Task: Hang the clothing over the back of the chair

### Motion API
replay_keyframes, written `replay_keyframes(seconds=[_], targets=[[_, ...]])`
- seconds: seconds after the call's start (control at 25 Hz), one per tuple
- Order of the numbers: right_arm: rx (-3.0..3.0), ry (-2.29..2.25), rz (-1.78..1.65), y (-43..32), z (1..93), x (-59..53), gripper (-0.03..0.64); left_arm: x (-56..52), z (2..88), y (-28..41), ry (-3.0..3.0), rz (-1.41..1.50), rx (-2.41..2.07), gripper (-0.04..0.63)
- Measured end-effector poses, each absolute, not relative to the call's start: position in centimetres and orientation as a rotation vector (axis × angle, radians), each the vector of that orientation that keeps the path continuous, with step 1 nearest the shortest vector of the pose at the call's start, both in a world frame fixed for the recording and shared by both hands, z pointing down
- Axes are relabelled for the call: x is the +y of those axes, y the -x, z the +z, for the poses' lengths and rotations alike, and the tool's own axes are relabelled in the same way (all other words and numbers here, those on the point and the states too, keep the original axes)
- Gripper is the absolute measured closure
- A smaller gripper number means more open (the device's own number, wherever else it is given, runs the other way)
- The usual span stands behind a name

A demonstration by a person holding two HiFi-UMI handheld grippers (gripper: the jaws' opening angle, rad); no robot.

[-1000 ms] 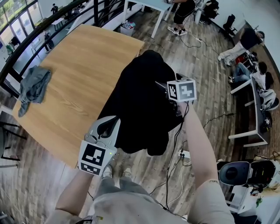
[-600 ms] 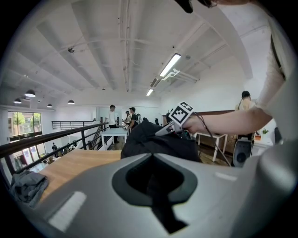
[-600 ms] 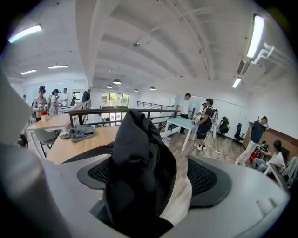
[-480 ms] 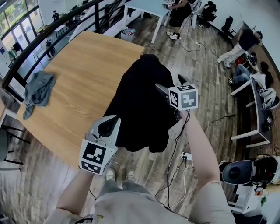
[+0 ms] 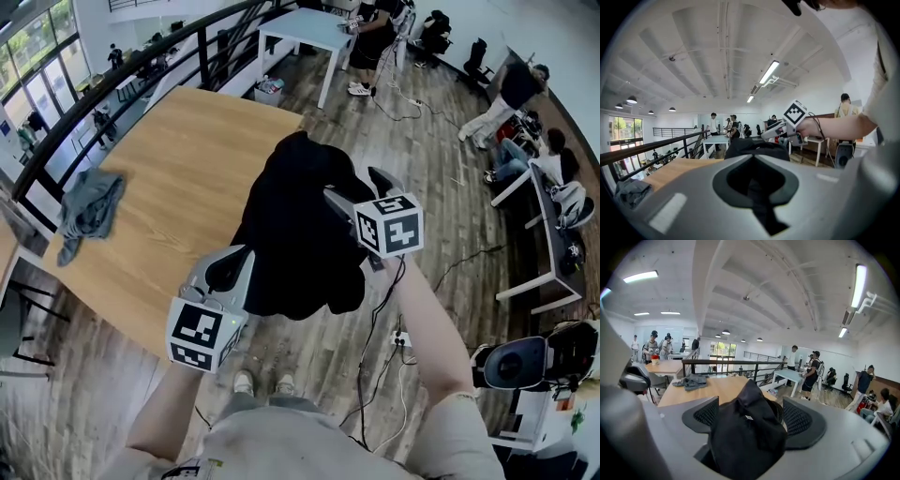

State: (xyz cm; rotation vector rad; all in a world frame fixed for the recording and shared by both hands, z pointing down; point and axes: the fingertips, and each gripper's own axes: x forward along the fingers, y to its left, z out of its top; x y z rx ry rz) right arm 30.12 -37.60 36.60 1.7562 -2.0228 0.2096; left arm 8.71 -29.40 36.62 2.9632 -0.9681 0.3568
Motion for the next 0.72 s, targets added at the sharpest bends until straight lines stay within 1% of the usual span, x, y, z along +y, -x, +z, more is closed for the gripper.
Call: replay_keyframes(seconds=[0.2, 0.32, 0.52, 0.72], targets=[[-2.17, -1.838, 0.092, -27.1, 30.5, -33.7, 0.293, -28.0, 33.9, -7.4, -2.997, 0.3, -1.001, 0.595], [-2.246, -1.867, 0.047, -25.4, 27.9, -31.1, 0.351, -27.3, 31.8, -6.4, -3.019, 0.247, -1.021, 0.595], [-2.339, -1.89, -0.001, -23.2, 25.2, -26.9, 0.398, -26.1, 28.7, -5.1, -3.062, 0.166, -1.044, 0.595], [-2.411, -1.889, -0.03, -21.2, 23.7, -23.1, 0.43, -24.3, 26.3, -4.4, -3.105, 0.106, -1.053, 0.595]])
